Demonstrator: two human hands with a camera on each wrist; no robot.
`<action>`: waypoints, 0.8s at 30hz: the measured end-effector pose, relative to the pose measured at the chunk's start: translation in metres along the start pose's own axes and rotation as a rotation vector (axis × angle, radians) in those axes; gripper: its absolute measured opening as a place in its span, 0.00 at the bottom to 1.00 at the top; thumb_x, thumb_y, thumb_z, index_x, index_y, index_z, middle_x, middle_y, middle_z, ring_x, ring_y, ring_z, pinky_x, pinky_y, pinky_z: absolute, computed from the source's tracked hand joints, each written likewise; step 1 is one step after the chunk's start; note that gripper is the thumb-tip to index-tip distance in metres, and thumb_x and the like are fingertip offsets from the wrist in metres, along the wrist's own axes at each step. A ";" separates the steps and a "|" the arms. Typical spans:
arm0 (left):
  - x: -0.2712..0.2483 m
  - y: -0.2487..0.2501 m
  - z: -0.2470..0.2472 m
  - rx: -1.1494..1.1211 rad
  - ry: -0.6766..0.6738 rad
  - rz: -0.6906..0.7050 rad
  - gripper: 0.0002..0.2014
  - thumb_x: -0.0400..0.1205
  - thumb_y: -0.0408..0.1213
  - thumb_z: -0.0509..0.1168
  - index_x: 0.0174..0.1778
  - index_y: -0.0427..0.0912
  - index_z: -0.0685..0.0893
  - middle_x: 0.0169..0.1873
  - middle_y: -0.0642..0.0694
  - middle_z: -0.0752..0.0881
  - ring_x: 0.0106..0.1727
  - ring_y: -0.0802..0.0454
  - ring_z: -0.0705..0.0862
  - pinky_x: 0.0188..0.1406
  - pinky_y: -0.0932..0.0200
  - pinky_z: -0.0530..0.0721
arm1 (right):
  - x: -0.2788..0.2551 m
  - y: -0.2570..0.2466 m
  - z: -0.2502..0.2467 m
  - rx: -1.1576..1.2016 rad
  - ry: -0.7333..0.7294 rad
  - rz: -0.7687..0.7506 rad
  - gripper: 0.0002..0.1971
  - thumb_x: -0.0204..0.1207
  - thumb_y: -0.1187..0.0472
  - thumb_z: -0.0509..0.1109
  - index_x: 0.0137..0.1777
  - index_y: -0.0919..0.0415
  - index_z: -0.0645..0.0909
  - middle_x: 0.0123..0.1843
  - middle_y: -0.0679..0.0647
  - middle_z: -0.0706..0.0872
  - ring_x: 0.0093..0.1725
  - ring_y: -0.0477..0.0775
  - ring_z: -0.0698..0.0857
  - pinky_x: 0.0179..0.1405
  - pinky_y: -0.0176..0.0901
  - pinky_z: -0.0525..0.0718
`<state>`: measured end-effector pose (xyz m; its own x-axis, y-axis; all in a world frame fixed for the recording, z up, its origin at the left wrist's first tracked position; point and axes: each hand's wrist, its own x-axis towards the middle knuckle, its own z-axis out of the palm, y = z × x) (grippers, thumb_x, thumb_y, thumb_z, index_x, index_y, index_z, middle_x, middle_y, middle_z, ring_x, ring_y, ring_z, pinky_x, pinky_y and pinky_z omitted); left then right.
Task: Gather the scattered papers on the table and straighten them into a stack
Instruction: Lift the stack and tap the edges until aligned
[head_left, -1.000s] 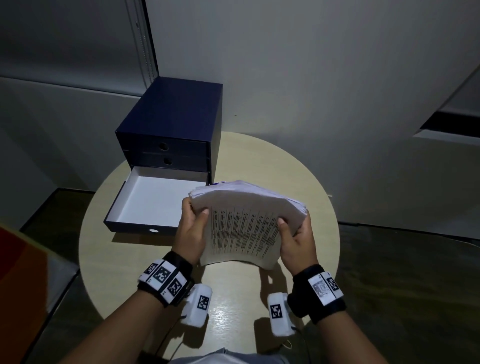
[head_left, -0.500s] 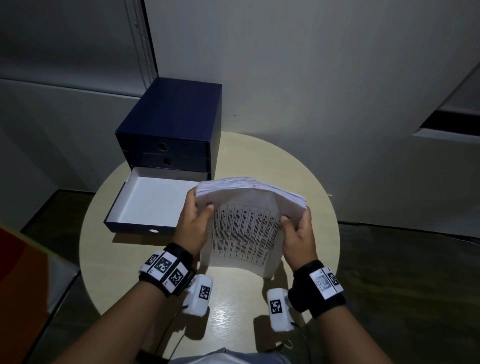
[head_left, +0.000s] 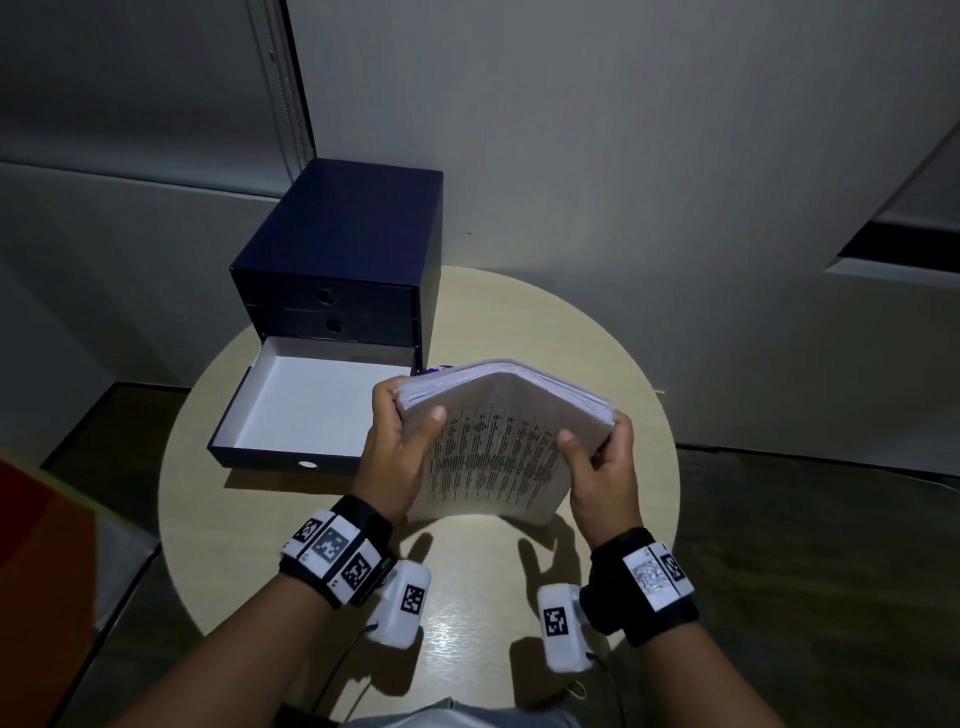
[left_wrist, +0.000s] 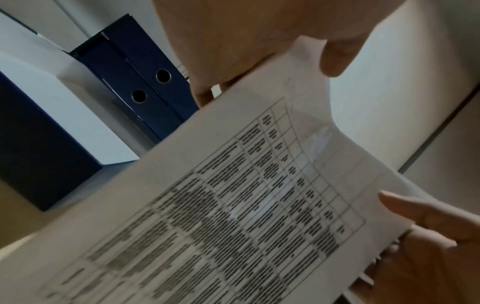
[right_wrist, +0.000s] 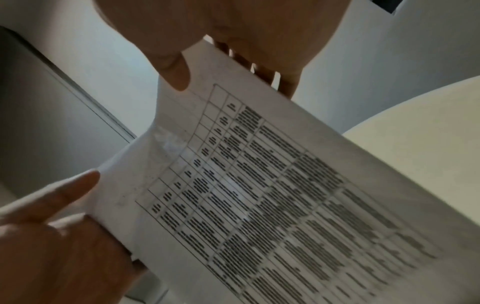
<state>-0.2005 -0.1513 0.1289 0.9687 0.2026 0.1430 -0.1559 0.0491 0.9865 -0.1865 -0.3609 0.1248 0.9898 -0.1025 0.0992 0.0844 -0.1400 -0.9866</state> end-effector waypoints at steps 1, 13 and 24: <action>0.002 0.003 0.000 0.003 0.025 0.025 0.17 0.76 0.53 0.65 0.58 0.56 0.71 0.53 0.51 0.82 0.51 0.61 0.85 0.45 0.61 0.85 | 0.002 -0.003 0.001 0.005 0.016 -0.025 0.22 0.73 0.47 0.69 0.65 0.45 0.69 0.56 0.47 0.85 0.55 0.45 0.86 0.56 0.52 0.88; 0.031 0.016 0.007 -0.010 0.288 -0.064 0.09 0.80 0.44 0.58 0.39 0.57 0.82 0.44 0.47 0.91 0.52 0.37 0.87 0.53 0.41 0.84 | 0.029 -0.024 0.016 0.027 0.286 0.040 0.08 0.71 0.44 0.67 0.38 0.47 0.80 0.41 0.48 0.87 0.47 0.61 0.87 0.45 0.62 0.87; 0.009 0.004 -0.011 0.177 -0.014 0.027 0.19 0.81 0.30 0.67 0.62 0.52 0.69 0.53 0.54 0.79 0.53 0.60 0.83 0.47 0.65 0.82 | 0.029 -0.030 0.010 -0.047 0.230 0.041 0.08 0.77 0.46 0.66 0.42 0.48 0.78 0.42 0.43 0.85 0.45 0.49 0.84 0.45 0.58 0.85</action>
<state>-0.1942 -0.1383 0.1336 0.9675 0.1876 0.1694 -0.1466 -0.1293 0.9807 -0.1596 -0.3493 0.1558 0.9394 -0.3302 0.0918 0.0341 -0.1764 -0.9837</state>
